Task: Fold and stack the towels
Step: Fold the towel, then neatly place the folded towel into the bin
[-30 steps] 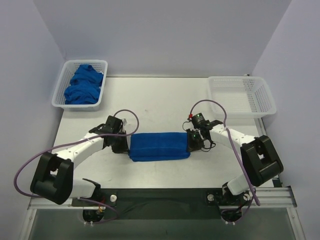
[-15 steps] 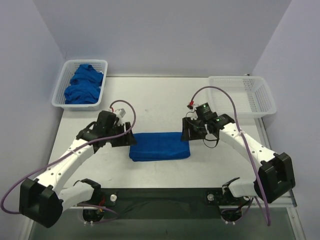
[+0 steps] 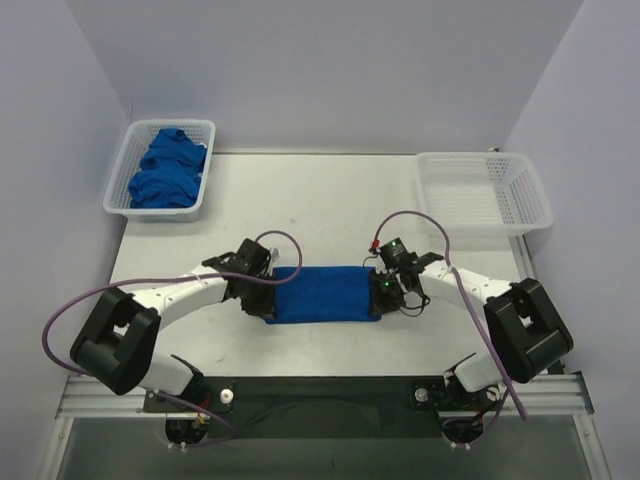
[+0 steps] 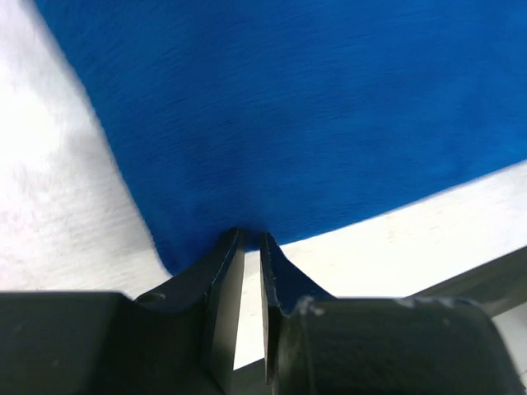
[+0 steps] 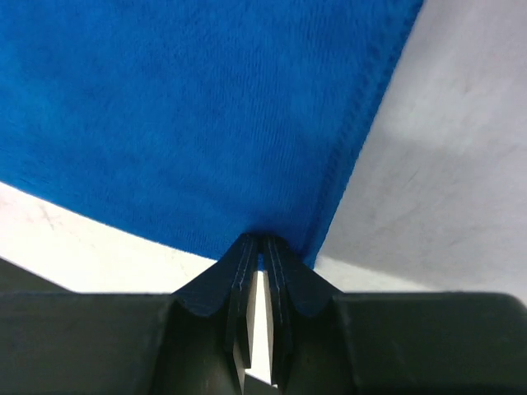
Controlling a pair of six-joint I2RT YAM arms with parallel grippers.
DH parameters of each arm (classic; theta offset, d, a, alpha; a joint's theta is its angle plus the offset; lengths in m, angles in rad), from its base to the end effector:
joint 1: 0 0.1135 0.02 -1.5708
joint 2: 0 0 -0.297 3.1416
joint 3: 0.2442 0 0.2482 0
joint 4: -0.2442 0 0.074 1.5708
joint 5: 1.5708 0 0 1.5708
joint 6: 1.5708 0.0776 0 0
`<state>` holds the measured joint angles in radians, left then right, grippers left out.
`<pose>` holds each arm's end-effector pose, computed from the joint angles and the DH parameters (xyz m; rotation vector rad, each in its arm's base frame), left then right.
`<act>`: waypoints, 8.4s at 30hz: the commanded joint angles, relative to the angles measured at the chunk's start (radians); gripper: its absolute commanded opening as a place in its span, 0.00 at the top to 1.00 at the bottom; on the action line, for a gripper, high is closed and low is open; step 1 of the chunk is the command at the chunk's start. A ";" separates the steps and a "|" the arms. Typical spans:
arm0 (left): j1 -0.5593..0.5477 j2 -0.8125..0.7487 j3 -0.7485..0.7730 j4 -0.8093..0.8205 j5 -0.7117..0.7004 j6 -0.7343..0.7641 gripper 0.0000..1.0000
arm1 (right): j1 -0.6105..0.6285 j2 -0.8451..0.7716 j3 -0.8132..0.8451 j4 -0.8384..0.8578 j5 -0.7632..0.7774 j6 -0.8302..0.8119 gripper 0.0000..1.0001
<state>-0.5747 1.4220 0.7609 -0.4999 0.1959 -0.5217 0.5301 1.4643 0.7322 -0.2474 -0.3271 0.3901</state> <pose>0.2123 -0.1555 0.1690 0.1334 2.8400 -0.5463 0.2375 0.1681 0.1700 -0.3188 2.6391 0.7516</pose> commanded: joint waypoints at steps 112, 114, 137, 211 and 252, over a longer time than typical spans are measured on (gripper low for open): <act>-0.521 0.411 0.410 0.366 -0.365 0.295 1.00 | -0.406 -0.290 -0.278 0.377 -0.200 0.415 0.00; -0.505 0.399 0.390 0.385 -0.342 0.292 1.00 | -0.368 -0.204 -0.269 0.466 -0.210 0.464 0.00; -0.453 0.267 0.314 0.446 -0.332 0.255 1.00 | -0.167 0.229 -0.142 0.657 -0.248 0.615 0.06; 0.085 -0.307 -0.081 0.244 -0.371 0.170 0.03 | -0.429 0.361 0.875 -0.242 0.074 -0.276 1.00; 0.055 -0.285 -0.086 0.285 -0.397 0.170 0.03 | -0.693 0.462 1.287 -0.312 0.106 -0.563 1.00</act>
<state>-0.5163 1.1427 0.6704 -0.2508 -0.1860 -0.3584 -0.1345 1.9659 2.0167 -0.5499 -0.2584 -0.0933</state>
